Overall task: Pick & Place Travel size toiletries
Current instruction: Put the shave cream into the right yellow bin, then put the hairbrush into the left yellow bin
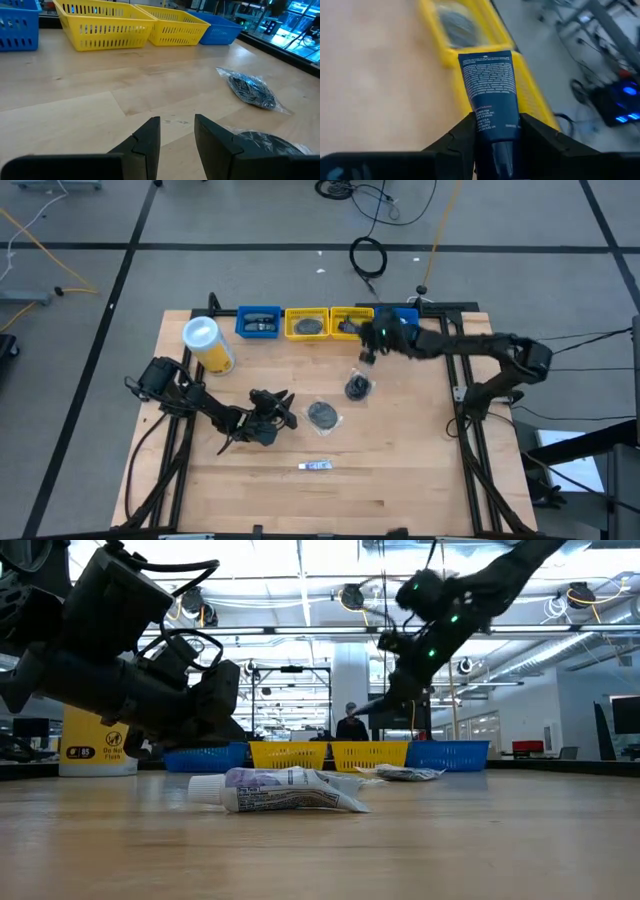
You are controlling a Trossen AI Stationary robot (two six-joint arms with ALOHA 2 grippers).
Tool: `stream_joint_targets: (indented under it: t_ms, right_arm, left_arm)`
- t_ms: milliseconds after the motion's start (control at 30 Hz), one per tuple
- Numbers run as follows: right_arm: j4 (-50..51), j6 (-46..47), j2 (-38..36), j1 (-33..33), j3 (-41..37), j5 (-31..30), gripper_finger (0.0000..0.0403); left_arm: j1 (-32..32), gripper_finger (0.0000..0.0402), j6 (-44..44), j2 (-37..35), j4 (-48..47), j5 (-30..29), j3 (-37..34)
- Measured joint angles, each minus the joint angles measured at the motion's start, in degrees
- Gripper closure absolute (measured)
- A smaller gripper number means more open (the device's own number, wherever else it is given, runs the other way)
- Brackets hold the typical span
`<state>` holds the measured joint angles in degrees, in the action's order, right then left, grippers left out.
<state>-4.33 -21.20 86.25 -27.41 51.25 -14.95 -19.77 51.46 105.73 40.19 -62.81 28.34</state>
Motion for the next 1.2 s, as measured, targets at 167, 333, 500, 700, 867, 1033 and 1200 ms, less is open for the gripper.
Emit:
stream_joint_targets:
  t_ms: [167, 333, 500, 700, 867, 1033, 1200]
  right_arm:
    - [-1.9, -5.3, 6.6, -6.3, 2.8, 4.2, 0.0262]
    - [-4.9, -6.4, 10.8, -9.0, 4.4, 6.4, 0.0263]
    - [-7.9, -4.3, 13.9, -10.2, 4.9, 9.1, 0.0266]
    - [-10.8, -3.0, 16.1, -10.9, 4.9, 9.3, 0.0246]
    - [-10.9, -2.4, 16.1, -11.8, 4.9, 9.4, 0.0218]
    - [-11.4, -1.8, 16.1, -12.5, 4.9, 11.0, 0.019]
    - [-13.8, -1.9, 16.0, -12.1, 4.9, 9.7, 0.0169]
  left_arm:
    - [0.2, 0.0284, -0.1, 0.0, -0.1, 0.2, 0.0]
    - [0.3, 0.0284, -0.2, 0.0, -0.1, 0.8, 0.0]
    - [0.3, 0.0284, -0.1, 0.0, -0.1, 0.9, 0.0]
    - [0.3, 0.0284, -0.2, 0.0, -0.1, 1.2, 0.0]
    - [0.3, 0.0284, -0.2, 0.0, -0.1, 1.3, 0.0]
    - [0.3, 0.0284, -0.1, 0.0, -0.1, 1.3, 0.0]
    - [0.3, 0.0284, -0.1, 0.0, -0.1, 1.3, 0.0]
